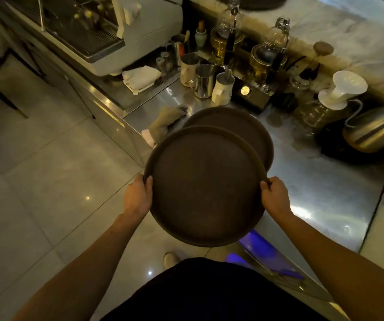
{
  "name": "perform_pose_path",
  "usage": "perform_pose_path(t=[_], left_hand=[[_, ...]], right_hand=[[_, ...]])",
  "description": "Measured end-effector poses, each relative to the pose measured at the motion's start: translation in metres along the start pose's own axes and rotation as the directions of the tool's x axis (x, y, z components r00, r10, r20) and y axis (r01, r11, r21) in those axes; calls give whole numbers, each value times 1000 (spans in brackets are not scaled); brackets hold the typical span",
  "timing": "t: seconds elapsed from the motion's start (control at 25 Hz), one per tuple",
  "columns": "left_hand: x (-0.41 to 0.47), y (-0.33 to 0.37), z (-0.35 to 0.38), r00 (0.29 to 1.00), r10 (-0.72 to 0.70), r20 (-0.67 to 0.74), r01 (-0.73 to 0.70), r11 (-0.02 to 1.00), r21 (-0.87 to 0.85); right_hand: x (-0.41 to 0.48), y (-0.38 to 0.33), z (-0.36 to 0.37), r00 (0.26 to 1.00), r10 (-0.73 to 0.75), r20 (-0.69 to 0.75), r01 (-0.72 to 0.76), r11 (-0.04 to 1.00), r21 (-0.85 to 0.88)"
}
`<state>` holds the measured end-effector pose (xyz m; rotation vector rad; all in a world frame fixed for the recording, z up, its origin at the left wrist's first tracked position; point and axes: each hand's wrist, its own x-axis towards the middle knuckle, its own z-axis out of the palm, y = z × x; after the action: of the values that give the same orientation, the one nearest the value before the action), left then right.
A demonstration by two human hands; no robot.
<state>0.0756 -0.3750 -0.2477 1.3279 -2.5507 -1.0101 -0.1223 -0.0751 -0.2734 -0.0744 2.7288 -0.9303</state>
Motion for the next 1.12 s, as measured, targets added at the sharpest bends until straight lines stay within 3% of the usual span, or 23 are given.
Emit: perform_pose_path(t=[0.24,0.52,0.72,1.12], left_hand=[[54,-6,-11,992,90,90,-93,995,39],[119,39,12,972,172,157,-190,976,108],[169,81,27,969,143,200,-180,966,185],[225,108,63,918,186,350,-292,914,281]], right_hand=[[-1,-21,18,994,98,-56,-100,994,-35],[52,-25,20,972,210,-106,-215,976,-40],[94,-29,21,965,241,-105,-244,969,-20],[117,-24,19,938,324,-123,-334,940,-72]])
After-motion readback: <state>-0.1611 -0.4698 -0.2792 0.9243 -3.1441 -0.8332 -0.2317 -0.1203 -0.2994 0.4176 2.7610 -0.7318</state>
